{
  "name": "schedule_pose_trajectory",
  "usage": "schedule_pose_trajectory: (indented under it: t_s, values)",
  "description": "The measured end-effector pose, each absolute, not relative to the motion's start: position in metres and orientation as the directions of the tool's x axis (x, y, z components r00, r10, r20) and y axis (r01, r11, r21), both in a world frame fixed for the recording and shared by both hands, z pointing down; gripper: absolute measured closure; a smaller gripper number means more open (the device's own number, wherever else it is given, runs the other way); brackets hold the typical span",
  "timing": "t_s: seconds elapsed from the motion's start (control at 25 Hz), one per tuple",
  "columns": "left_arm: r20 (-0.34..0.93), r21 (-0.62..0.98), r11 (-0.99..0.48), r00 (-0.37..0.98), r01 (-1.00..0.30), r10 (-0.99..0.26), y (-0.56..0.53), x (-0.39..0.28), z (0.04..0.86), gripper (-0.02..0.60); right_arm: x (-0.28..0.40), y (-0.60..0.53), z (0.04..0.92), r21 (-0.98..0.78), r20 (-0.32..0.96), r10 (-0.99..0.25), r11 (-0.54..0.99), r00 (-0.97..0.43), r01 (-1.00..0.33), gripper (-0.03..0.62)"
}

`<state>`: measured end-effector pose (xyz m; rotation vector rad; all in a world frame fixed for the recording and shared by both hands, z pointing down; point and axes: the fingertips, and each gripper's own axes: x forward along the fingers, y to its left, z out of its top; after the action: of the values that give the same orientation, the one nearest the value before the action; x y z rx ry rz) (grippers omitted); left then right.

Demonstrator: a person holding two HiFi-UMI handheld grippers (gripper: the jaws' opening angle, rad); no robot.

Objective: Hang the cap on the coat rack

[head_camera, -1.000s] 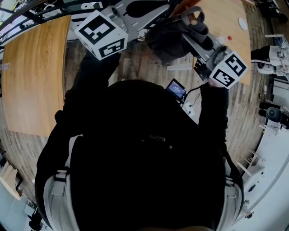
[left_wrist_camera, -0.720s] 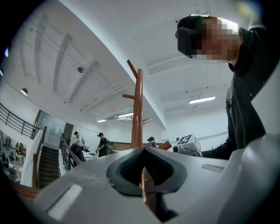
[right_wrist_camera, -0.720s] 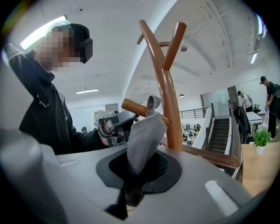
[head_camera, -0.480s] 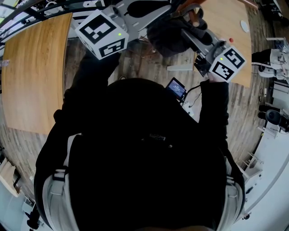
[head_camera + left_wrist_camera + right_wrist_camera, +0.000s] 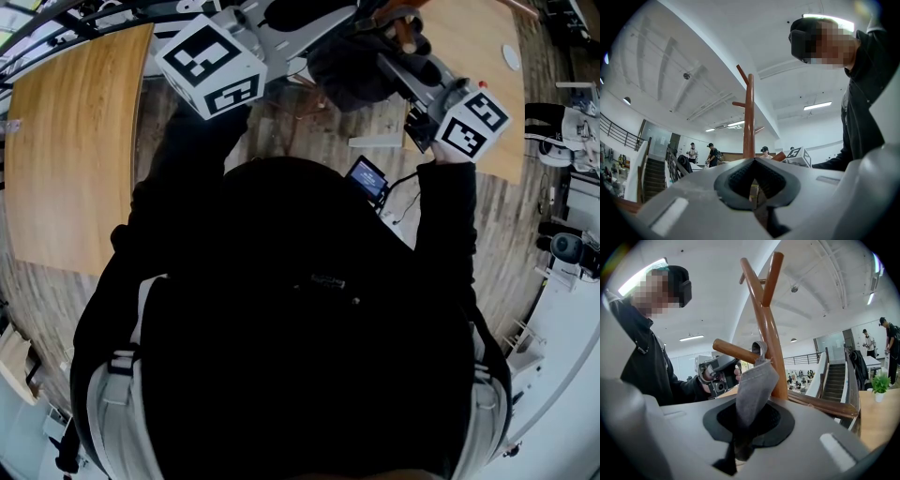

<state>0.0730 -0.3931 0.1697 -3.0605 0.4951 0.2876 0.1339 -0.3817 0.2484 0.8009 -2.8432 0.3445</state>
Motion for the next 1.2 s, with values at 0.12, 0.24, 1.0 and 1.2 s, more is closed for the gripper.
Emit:
schedule_pose_trajectory:
  t_s: [0.12, 0.24, 1.0, 1.2]
  values:
    - [-0.185, 0.001, -0.949, 0.932, -0.316, -0.310, -0.390, 0.067, 0.171, 0.578, 0.130, -0.383, 0.252, -0.177, 0.229, -0.500, 0.822, -0.835, -0.541, 0.546]
    - [-0.180, 0.006, -0.947, 0.931, -0.321, -0.316, -0.386, 0.062, 0.178, 0.577, 0.127, -0.384, 0.261, -0.176, 0.242, -0.515, 0.810, -0.822, -0.559, 0.546]
    - [-0.207, 0.023, -0.956, 0.934, -0.294, -0.292, -0.381, 0.070, 0.176, 0.577, 0.138, -0.394, 0.271, -0.187, 0.258, -0.580, 0.755, -0.773, -0.629, 0.538]
    - [-0.208, 0.035, -0.959, 0.937, -0.281, -0.282, -0.381, 0.071, 0.174, 0.578, 0.133, -0.389, 0.265, -0.171, 0.255, -0.576, 0.764, -0.777, -0.622, 0.375]
